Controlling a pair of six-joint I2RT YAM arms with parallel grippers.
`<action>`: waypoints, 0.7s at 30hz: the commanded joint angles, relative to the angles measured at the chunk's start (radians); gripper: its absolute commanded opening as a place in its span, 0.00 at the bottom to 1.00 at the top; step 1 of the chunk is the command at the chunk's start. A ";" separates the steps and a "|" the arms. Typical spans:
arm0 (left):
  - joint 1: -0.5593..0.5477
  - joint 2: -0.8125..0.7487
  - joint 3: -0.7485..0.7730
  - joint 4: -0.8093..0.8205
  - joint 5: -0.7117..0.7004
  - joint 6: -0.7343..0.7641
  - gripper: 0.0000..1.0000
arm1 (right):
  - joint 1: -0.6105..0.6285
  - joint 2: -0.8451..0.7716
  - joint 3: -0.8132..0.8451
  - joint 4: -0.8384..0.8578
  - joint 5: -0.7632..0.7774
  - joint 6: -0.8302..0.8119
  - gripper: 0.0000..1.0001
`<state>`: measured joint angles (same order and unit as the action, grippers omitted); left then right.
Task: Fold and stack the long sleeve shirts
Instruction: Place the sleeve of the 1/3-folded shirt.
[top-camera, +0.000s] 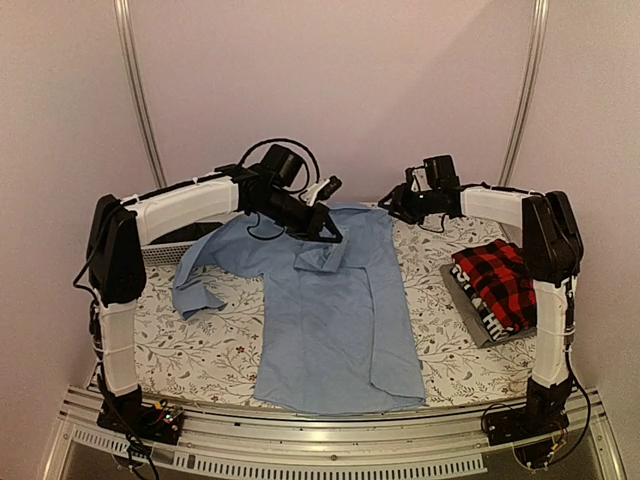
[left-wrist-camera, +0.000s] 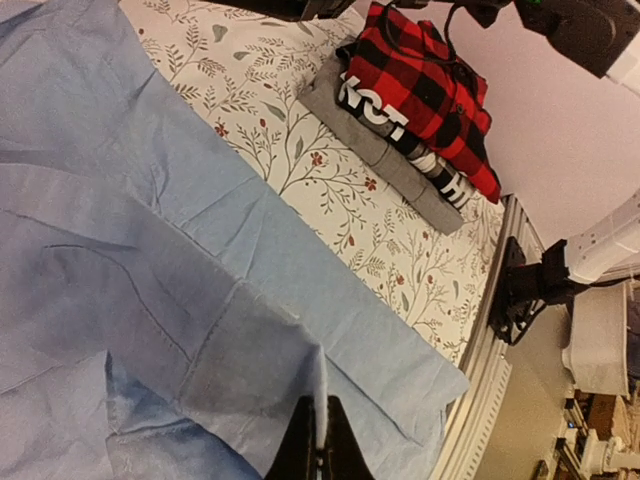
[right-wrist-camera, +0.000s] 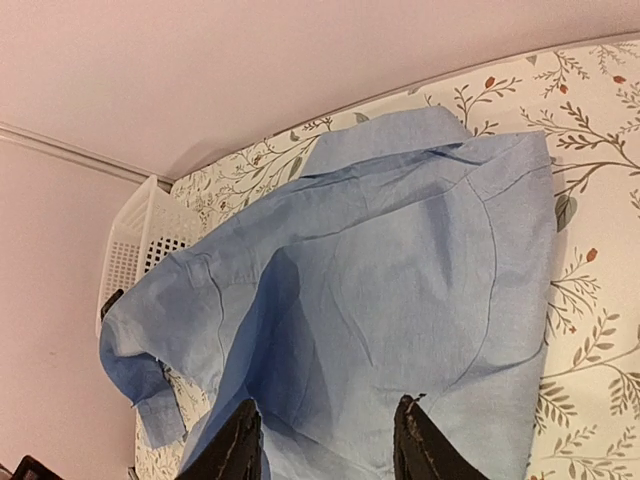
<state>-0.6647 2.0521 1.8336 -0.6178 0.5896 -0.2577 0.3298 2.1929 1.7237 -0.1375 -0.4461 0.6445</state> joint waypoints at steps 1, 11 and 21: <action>-0.054 0.075 0.079 -0.063 0.065 0.045 0.00 | 0.013 -0.169 -0.210 0.066 0.061 -0.048 0.46; -0.184 0.220 0.161 -0.123 0.145 0.082 0.00 | 0.067 -0.541 -0.632 0.126 0.149 -0.059 0.51; -0.197 0.156 0.103 -0.014 0.026 -0.024 0.55 | 0.187 -0.705 -0.820 0.047 0.260 -0.094 0.61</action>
<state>-0.8692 2.2871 1.9671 -0.6987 0.6739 -0.2398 0.4728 1.5387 0.9558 -0.0525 -0.2584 0.5800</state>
